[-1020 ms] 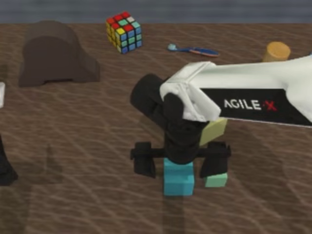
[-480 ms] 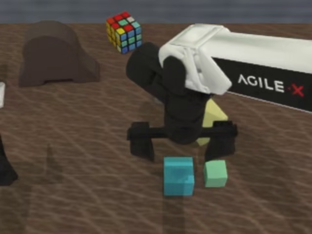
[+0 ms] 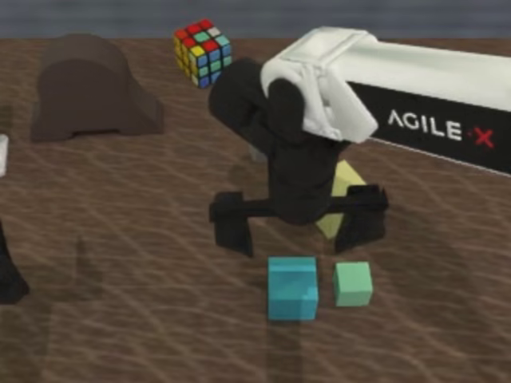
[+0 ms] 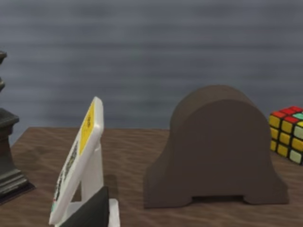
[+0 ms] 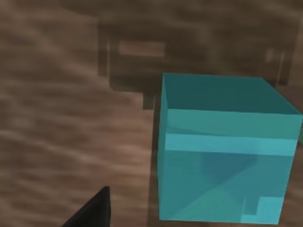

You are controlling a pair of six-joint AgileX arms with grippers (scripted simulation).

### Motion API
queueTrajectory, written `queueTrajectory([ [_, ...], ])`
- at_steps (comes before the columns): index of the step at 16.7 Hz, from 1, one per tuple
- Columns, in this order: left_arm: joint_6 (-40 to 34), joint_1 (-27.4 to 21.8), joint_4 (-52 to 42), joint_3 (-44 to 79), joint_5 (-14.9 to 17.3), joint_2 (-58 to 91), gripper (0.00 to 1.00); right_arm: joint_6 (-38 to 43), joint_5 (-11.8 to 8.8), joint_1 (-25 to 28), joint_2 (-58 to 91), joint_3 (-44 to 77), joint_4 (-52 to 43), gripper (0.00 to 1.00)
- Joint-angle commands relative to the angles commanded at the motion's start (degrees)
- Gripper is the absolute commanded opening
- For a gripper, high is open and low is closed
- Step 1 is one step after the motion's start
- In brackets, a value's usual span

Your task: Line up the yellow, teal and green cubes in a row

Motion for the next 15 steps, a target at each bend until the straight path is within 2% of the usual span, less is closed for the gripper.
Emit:
queueTrajectory([
  [3, 0.0, 0.0, 0.0, 0.0, 0.0, 0.0, 1.0, -8.6, -0.2, -3.0, 3.3, 4.8, -2.1, 1.0],
  [10, 0.0, 0.0, 0.0, 0.0, 0.0, 0.0, 1.0, -36.0, -0.6, -12.1, 11.9, 18.1, -7.5, 1.0],
  [12, 0.0, 0.0, 0.0, 0.0, 0.0, 0.0, 1.0, -40.9, -0.6, -14.0, 13.4, 20.8, -8.4, 1.0],
  [15, 0.0, 0.0, 0.0, 0.0, 0.0, 0.0, 1.0, -43.7, -0.6, -15.3, 14.2, 22.6, -8.9, 1.0],
])
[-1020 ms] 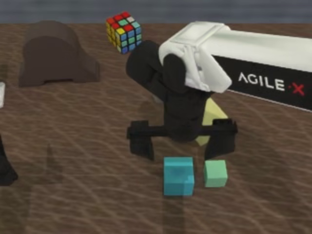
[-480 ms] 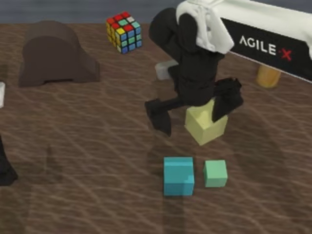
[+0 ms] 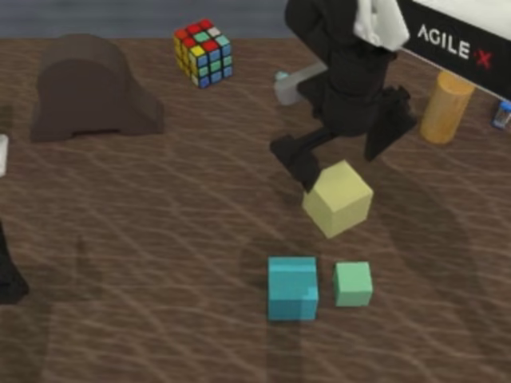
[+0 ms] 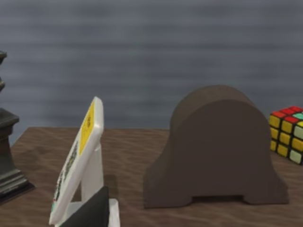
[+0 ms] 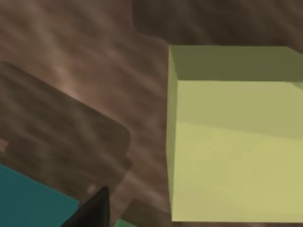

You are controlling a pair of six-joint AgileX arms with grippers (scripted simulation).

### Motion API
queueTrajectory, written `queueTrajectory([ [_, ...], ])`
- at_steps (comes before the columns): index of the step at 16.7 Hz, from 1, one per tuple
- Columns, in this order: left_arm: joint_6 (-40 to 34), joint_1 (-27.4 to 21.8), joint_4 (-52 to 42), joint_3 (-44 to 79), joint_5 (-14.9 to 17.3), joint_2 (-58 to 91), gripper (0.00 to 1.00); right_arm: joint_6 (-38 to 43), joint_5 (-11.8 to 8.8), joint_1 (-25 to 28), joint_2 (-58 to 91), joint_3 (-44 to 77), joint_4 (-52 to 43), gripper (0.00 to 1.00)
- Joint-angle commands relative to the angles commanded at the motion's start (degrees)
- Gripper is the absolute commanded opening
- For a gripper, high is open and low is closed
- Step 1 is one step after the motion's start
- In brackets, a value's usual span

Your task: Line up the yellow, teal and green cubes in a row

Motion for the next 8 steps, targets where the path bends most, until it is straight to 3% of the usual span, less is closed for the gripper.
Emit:
queueTrajectory([
  [5, 0.0, 0.0, 0.0, 0.0, 0.0, 0.0, 1.0, 0.1, 0.0, 0.2, 0.0, -1.1, 1.1, 1.0],
  [8, 0.0, 0.0, 0.0, 0.0, 0.0, 0.0, 1.0, 0.2, 0.0, 0.1, 1.3, -5.3, 6.6, 1.0],
])
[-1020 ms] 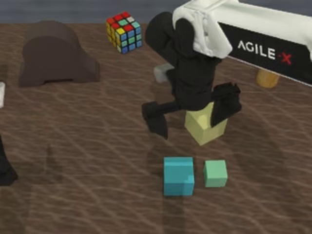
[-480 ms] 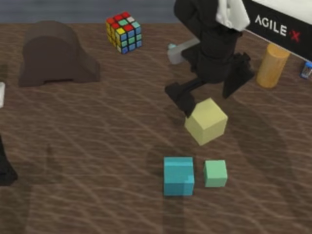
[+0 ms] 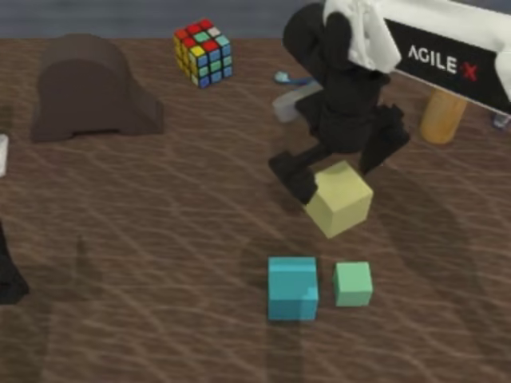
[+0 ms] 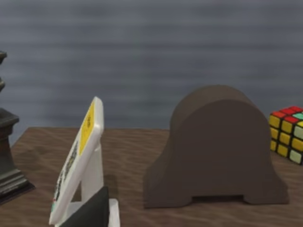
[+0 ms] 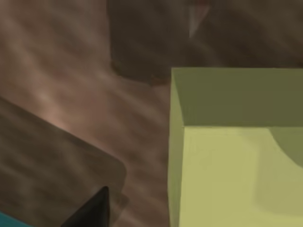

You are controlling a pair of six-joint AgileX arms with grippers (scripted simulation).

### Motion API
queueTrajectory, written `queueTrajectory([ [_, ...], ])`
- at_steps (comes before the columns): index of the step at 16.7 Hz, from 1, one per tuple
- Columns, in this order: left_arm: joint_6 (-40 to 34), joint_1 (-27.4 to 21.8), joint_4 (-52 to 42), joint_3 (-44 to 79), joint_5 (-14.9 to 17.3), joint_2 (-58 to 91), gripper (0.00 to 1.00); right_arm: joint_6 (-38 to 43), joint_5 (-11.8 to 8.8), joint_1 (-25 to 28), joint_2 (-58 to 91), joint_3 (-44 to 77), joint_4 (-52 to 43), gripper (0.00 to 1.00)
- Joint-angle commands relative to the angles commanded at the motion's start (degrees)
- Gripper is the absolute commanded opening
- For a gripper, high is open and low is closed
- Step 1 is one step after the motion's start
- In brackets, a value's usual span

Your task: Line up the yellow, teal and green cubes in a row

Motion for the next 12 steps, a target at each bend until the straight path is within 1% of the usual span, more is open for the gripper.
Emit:
queueTrajectory([
  [4, 0.0, 0.0, 0.0, 0.0, 0.0, 0.0, 1.0, 0.0, 0.0, 0.0, 2.3, -6.5, 9.1, 1.0],
  [6, 0.0, 0.0, 0.0, 0.0, 0.0, 0.0, 1.0, 0.0, 0.0, 0.0, 2.9, -7.9, 10.8, 1.0],
  [9, 0.0, 0.0, 0.0, 0.0, 0.0, 0.0, 1.0, 0.0, 0.0, 0.0, 2.9, -8.0, 10.9, 1.0],
  [12, 0.0, 0.0, 0.0, 0.0, 0.0, 0.0, 1.0, 0.0, 0.0, 0.0, 2.9, -8.0, 10.9, 0.77],
])
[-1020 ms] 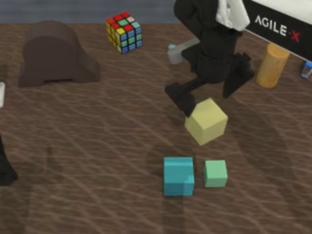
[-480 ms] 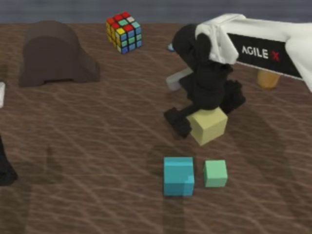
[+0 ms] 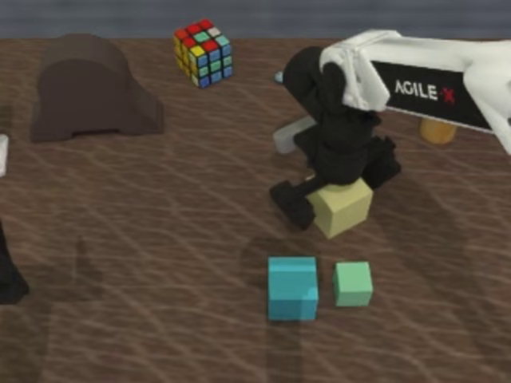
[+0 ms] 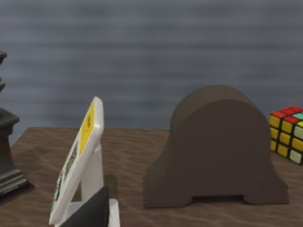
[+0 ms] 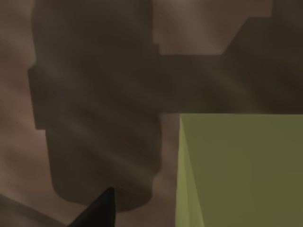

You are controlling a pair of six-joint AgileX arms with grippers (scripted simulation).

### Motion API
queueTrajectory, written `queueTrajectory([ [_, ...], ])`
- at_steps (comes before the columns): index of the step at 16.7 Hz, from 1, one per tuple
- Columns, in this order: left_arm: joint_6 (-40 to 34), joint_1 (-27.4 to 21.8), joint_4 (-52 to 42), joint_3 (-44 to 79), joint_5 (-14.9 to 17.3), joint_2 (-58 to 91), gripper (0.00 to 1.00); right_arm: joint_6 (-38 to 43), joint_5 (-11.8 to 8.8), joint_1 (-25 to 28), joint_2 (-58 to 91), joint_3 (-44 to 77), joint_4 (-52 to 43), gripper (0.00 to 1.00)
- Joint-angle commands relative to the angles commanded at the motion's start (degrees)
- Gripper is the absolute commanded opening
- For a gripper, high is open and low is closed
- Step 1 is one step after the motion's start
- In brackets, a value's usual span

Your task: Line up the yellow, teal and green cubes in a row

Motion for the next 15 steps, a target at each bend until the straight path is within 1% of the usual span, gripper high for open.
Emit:
queueTrajectory([
  [10, 0.0, 0.0, 0.0, 0.0, 0.0, 0.0, 1.0, 0.0, 0.0, 0.0, 0.0, 0.0, 0.0, 0.02],
  [11, 0.0, 0.0, 0.0, 0.0, 0.0, 0.0, 1.0, 0.0, 0.0, 0.0, 0.0, 0.0, 0.0, 0.0],
  [15, 0.0, 0.0, 0.0, 0.0, 0.0, 0.0, 1.0, 0.0, 0.0, 0.0, 0.0, 0.0, 0.0, 0.0],
])
